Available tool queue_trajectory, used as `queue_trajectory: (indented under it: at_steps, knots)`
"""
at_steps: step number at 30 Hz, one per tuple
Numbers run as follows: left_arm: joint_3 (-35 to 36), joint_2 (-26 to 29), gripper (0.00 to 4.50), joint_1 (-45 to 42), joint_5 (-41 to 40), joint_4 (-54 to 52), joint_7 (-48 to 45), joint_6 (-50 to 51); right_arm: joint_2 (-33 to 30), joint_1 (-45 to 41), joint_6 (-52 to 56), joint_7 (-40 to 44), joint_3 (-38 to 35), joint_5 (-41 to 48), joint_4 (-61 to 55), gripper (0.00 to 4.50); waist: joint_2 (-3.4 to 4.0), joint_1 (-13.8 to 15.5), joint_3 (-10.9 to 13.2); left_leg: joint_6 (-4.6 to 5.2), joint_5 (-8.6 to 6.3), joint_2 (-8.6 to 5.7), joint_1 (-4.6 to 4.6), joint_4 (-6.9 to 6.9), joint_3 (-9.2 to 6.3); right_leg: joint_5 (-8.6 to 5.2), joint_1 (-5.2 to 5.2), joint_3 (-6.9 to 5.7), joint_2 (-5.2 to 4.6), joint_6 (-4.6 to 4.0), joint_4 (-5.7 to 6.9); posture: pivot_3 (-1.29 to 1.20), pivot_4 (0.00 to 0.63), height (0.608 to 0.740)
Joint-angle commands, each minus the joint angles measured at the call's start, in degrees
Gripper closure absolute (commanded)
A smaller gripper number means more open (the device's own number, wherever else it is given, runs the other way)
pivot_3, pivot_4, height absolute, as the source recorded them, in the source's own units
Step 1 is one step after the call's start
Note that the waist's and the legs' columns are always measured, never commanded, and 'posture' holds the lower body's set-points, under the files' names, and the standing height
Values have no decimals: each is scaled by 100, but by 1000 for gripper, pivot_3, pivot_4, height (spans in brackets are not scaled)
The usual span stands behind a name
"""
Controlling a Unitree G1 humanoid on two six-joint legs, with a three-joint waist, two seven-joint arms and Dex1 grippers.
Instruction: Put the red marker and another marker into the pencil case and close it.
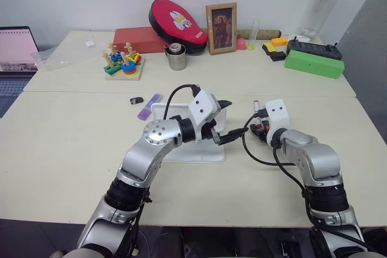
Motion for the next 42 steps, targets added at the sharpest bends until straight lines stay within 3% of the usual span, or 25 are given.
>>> queue_trajectory:
  at_steps: [1,5,9,12,15,20,25,29,35,42]
  knots:
    - [142,-50,0,-124,26,-60,68,-122,-123,22,-4,-65,-32,-141,226,3331,-1,11,0,0,0,0,0,1,0,0,1,0,0,1,0,0,150,740]
    - [143,-54,0,-124,7,-89,69,-134,-209,6,-180,-72,41,-228,252,4233,-1,26,0,0,0,-1,0,2,0,1,2,0,0,2,-1,0,150,740]
    - [273,26,0,-153,-83,-213,47,-86,-484,-193,-1292,211,-93,-226,410,4233,0,37,0,0,0,-1,0,2,-1,1,2,0,0,2,-1,0,150,740]
    - [831,317,0,32,-553,-705,39,356,-604,-695,-2401,880,-428,227,385,4233,7,-11,8,0,0,-2,-8,2,1,1,-11,1,0,3,-2,0,150,740]
    - [1543,891,0,620,-1096,-1458,-43,876,-544,-1191,-2687,1878,-611,1087,155,4233,18,-205,16,1,0,-1,-7,-8,3,0,-17,7,0,2,0,0,150,740]
    - [2720,1581,0,1868,-1772,-2324,49,1447,-859,-1410,-2500,3642,178,1824,-235,4233,15,-188,14,5,-3,0,-1,-20,-1,-11,-9,-1,0,-3,-5,0,150,740]
    - [3502,1938,0,3262,-1504,-2258,19,1167,-1045,-1666,-3019,4489,1778,967,-31,4233,16,-112,15,5,-3,0,-4,-12,0,-10,-11,-2,-2,-3,-3,0,150,740]
    - [3710,2048,0,3607,-1596,-2382,31,1138,-892,-1733,-3514,4481,2652,112,624,4233,12,-45,13,2,-2,0,1,-12,-3,-12,-11,-4,-2,1,0,0,150,740]
    - [3873,2130,0,3962,-1700,-2525,-25,1118,-608,-1872,-4079,4428,3095,-613,1545,4233,6,7,10,0,-1,0,-2,-11,1,-1,-11,0,-2,-7,-7,0,150,740]
    - [3926,2150,0,3939,-1883,-2667,25,1144,-347,-2029,-4365,4596,3024,-834,2011,4233,6,-18,10,0,-1,0,-1,-14,-1,-2,-14,-1,-1,-9,-4,0,150,740]
